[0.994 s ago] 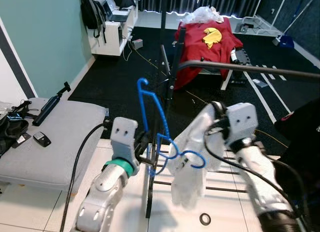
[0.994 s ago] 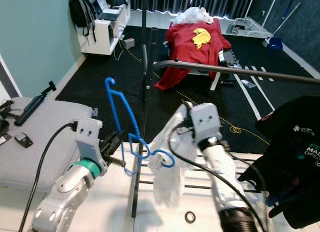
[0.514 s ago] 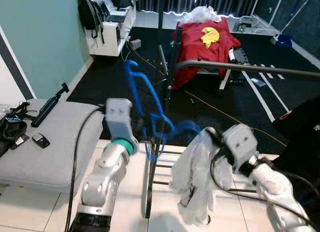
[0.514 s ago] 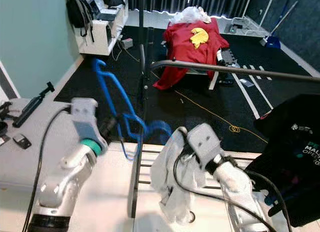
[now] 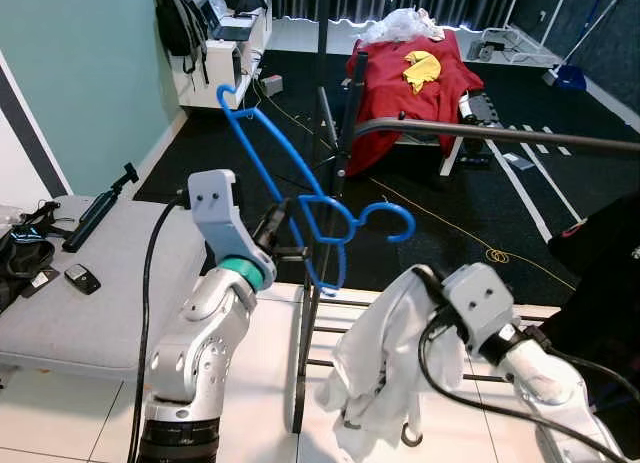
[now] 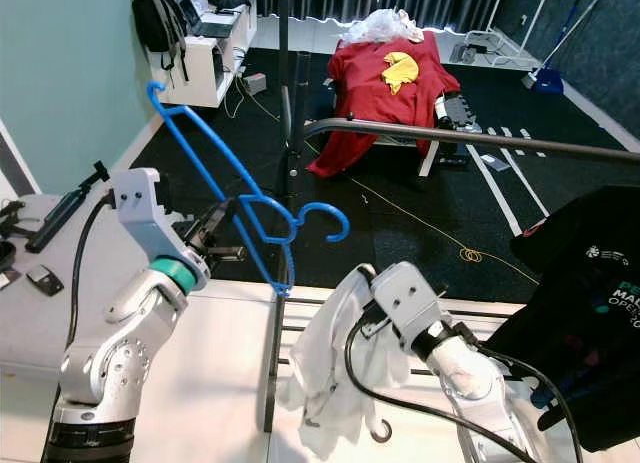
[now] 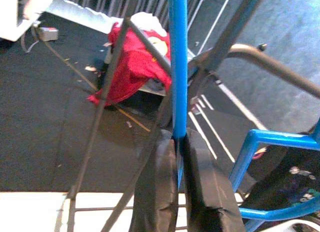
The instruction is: Hang hanger
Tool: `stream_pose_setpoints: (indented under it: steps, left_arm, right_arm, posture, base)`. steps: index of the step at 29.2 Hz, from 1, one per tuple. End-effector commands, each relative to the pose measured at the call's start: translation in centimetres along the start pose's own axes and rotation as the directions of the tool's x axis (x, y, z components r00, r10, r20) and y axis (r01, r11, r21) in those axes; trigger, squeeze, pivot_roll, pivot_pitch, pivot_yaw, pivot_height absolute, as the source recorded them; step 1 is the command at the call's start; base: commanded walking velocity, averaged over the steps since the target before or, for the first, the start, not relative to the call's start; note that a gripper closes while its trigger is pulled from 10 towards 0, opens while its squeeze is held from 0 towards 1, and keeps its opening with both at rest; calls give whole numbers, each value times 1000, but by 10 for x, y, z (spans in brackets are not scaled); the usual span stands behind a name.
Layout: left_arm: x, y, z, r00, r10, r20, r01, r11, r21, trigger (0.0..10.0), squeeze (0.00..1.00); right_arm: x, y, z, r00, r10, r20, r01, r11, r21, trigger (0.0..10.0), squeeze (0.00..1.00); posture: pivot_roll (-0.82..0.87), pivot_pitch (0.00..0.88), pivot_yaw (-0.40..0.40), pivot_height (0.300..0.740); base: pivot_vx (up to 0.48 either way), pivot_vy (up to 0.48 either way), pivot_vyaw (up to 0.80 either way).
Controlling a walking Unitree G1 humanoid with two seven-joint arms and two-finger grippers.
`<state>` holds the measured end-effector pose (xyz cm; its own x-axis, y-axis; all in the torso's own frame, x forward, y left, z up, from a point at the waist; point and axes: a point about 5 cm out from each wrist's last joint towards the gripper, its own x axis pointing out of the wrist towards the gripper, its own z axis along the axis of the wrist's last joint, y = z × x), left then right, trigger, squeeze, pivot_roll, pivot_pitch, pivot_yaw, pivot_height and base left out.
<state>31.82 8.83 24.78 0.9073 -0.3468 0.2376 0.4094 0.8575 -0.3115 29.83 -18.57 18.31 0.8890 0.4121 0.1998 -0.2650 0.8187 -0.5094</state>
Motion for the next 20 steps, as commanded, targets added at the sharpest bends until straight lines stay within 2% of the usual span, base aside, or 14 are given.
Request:
stream_pose_setpoints:
  steps: [1, 2, 3, 5, 7, 8, 9, 10, 12, 16, 17, 18, 19, 20]
  left_arm:
    - [-1, -4, 2, 1000, -24, 4, 24, 1000, -6, 10000, 0]
    - [-1, -4, 2, 1000, -24, 4, 24, 1000, -6, 10000, 0]
    - [0, -4, 3, 1000, -20, 3, 20, 1000, -9, 10000, 0]
    - [0, -4, 3, 1000, -20, 3, 20, 1000, -9, 10000, 0]
    - [1, 0, 3, 1000, 4, -4, -4, 1000, -12, 10000, 0]
    - [1, 0, 3, 1000, 4, -4, -4, 1000, -12, 10000, 0]
    - [1, 1, 1, 1000, 8, -9, -8, 1000, -2, 10000, 0]
    - [2, 0, 0, 1000, 5, -13, -5, 1000, 10, 10000, 0]
    - [2, 0, -1, 1000, 1, -16, 0, 1000, 18, 10000, 0]
    - [1, -1, -3, 1000, -7, -24, 8, 1000, 29, 10000, 0]
    - [0, -2, -4, 999, -12, -32, 12, 1000, 24, 10000, 0]
    - [-1, -3, -3, 999, -15, -32, 15, 1000, -21, 10000, 0]
    - [-1, -3, -3, 999, -15, -32, 15, 1000, -21, 10000, 0]
    - [-2, -3, -1, 999, -18, -27, 16, 998, -64, 10000, 0]
  right_arm:
    - [-1, -7, 6, 999, -39, 30, 39, 999, 6, 10000, 0]
    - [-1, -7, 6, 999, -39, 30, 39, 999, 6, 10000, 0]
    - [0, -17, 11, 994, -100, 50, 99, 995, 25, 10000, 0]
    - [0, -17, 11, 994, -100, 50, 99, 995, 25, 10000, 0]
    - [-1, -58, 28, 931, -345, 118, 337, 938, 81, 10000, 0]
    - [-1, -58, 28, 931, -345, 118, 337, 938, 81, 10000, 0]
    - [1, -76, 39, 889, -430, 158, 413, 901, 130, 10000, 0]
    - [5, -84, 49, 869, -456, 193, 427, 887, 175, 10000, 0]
    - [9, -87, 55, 864, -456, 214, 418, 886, 201, 10000, 0]
    - [17, -83, 63, 871, -424, 248, 373, 899, 230, 10000, 0]
    - [25, -69, 67, 907, -329, 263, 274, 935, 225, 10000, 0]
    - [31, -50, 66, 943, -206, 263, 157, 968, 196, 10000, 0]
    - [31, -50, 66, 943, -206, 263, 157, 968, 196, 10000, 0]
    - [33, -33, 63, 961, -105, 257, 61, 983, 174, 10000, 0]
  posture:
    - [-105, 120, 32, 740]
    - [-105, 120, 32, 740]
    - [-108, 120, 35, 740]
    - [-108, 120, 35, 740]
    - [-120, 121, 46, 740]
    - [-120, 121, 46, 740]
    - [-119, 119, 49, 740]
    - [-119, 119, 50, 740]
    - [-118, 119, 50, 740]
    - [-116, 117, 50, 740]
    - [-114, 117, 46, 740]
    - [-102, 118, 39, 740]
    - [-102, 118, 39, 740]
    - [-95, 118, 36, 740]
  base:
    - [0, 0, 0]
    - [0, 0, 0]
    - [0, 0, 0]
    - [0, 0, 0]
    - [0, 0, 0]
    - [0, 0, 0]
    - [0, 0, 0]
    - [0, 0, 0]
    - [0, 0, 0]
    - [0, 0, 0]
    - [0, 0, 0]
    - [0, 0, 0]
    - [0, 0, 0]
    - [0, 0, 0]
